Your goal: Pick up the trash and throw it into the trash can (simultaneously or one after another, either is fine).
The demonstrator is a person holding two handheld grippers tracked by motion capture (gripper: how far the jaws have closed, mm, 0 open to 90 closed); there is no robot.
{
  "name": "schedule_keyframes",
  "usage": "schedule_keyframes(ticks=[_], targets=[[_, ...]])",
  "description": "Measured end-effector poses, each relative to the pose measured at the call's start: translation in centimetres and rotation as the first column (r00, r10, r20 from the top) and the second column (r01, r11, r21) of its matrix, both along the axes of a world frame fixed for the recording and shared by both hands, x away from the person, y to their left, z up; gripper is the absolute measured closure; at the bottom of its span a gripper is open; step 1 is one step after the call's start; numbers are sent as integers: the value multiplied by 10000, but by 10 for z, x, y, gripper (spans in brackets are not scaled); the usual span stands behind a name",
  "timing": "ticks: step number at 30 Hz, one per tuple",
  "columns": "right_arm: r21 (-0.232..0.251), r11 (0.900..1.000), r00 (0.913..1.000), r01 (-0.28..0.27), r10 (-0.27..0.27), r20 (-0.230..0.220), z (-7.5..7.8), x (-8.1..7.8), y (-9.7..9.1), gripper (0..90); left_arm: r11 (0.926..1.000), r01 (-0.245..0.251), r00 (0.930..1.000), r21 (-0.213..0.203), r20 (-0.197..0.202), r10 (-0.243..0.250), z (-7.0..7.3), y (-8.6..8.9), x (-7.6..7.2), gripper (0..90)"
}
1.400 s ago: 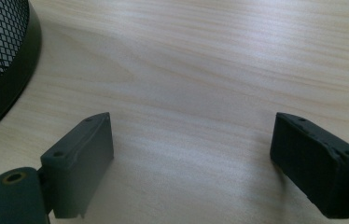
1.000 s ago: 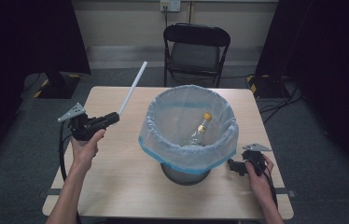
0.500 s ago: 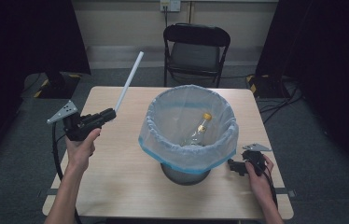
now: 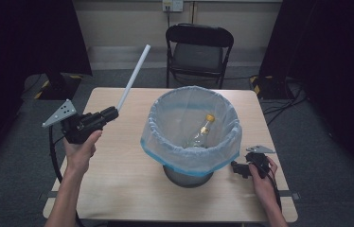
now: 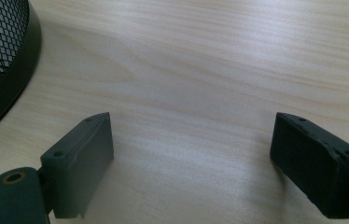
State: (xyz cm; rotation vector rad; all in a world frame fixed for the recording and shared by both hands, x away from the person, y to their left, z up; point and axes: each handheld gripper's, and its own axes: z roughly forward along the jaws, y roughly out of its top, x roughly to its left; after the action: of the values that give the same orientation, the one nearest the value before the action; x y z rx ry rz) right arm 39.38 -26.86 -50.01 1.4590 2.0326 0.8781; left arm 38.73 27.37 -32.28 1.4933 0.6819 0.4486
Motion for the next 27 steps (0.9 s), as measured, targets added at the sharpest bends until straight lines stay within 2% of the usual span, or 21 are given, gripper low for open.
schedule_keyframes(ticks=[5, 8, 10, 14, 21, 26, 27], targets=[[1, 10000, 10000, 0, 0, -1, 0, 0, 0, 125, 9997, 165, 9997, -151, 178, -163, 8, -8, 0, 797], [3, 10000, 10000, 3, -3, -1, 0, 0, 0, 125, 9981, 502, 9985, -363, 225, -494, 11, -15, 1, 797], [2, 10000, 10000, 2, -2, 0, 0, 0, 0, 125, 9987, 493, 9985, -105, 259, -490, 13, -20, 2, 797], [0, 10000, 10000, 1, -1, 1, 0, 0, 0, 124, 9977, 669, 9973, -149, 313, -664, 19, -28, 4, 797], [1, 10000, 10000, 1, -1, 1, 0, 0, 0, 125, 9938, 1099, 9928, 184, 467, -1106, 38, -46, 6, 798], [-1, 10000, 10000, 0, 0, 0, 0, 0, 0, 125, 9907, 1355, 9891, 110, 573, -1359, 49, -58, 8, 798], [0, 10000, 10000, 0, 0, 0, 0, 0, 0, 125, 9897, 1415, 9878, 216, 621, -1426, 51, -61, 9, 797]])
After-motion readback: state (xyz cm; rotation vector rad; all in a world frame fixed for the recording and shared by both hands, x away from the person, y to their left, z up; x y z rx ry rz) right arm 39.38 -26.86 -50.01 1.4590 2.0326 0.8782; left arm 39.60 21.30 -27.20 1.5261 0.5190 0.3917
